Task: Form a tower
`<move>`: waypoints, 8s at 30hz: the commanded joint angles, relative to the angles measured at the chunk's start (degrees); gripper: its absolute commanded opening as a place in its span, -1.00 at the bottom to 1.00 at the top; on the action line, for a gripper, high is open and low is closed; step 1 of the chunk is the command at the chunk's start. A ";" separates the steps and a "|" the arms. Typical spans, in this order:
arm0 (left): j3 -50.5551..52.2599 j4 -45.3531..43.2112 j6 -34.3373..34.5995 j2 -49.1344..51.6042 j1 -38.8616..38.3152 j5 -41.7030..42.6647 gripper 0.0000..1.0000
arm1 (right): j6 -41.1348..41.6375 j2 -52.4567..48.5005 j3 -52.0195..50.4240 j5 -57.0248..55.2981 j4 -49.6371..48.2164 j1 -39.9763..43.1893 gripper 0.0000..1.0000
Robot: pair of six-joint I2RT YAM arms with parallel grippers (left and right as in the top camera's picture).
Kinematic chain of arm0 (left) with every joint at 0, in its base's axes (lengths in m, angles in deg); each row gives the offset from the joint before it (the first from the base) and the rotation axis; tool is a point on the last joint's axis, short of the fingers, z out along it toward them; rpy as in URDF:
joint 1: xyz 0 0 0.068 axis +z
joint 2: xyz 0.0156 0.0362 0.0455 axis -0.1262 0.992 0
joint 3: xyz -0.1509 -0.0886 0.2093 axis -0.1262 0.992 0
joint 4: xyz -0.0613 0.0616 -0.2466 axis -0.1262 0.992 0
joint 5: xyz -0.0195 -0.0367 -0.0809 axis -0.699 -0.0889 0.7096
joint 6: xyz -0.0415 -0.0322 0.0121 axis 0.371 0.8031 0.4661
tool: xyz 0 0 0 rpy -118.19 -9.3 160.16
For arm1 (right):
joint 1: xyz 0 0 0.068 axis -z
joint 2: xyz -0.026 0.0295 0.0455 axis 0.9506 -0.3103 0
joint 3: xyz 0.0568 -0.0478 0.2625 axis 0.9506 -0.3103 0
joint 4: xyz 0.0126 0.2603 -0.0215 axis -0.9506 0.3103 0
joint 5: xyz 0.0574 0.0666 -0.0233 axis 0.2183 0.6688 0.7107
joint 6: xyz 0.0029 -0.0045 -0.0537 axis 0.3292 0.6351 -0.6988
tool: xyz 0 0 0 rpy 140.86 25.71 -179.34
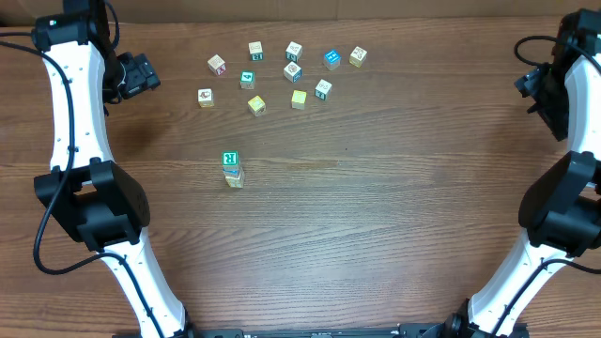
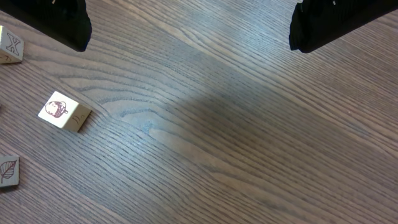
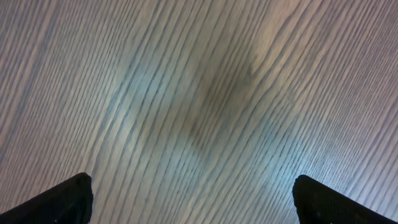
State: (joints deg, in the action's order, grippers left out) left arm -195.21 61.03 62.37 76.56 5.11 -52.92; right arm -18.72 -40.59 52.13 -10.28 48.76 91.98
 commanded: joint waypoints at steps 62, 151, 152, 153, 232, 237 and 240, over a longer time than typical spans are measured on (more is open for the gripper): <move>-0.72 -4.96 0.74 -0.35 -0.37 5.86 0.62 | -0.07 2.82 1.42 -0.57 -0.24 -0.04 1.00; 13.09 12.15 -11.19 -18.43 -23.04 5.70 0.88 | -0.07 2.82 1.42 -0.59 -0.24 -0.04 1.00; 14.86 10.88 -11.17 -18.43 -23.32 5.70 0.85 | -0.07 2.82 1.42 -0.57 -0.24 -0.04 1.00; 16.63 9.68 -11.15 -18.43 -23.61 5.75 0.82 | -0.04 2.82 1.42 -0.57 -0.24 -0.04 1.00; 33.22 -4.44 -0.20 -16.59 -25.18 3.91 0.30 | -0.07 2.82 1.44 -0.57 -0.24 -0.04 1.00; 34.69 -6.36 -0.22 -16.59 -25.20 3.91 0.31 | -0.07 2.82 1.44 -0.57 -0.24 -0.04 1.00; 34.71 -7.21 -0.20 -16.59 -25.18 3.93 0.29 | -0.07 2.82 1.42 -0.57 -0.24 -0.04 1.00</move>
State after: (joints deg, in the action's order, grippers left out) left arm -160.92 54.53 62.15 59.23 -19.66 -48.44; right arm -18.74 -40.59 52.13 -10.28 48.58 92.02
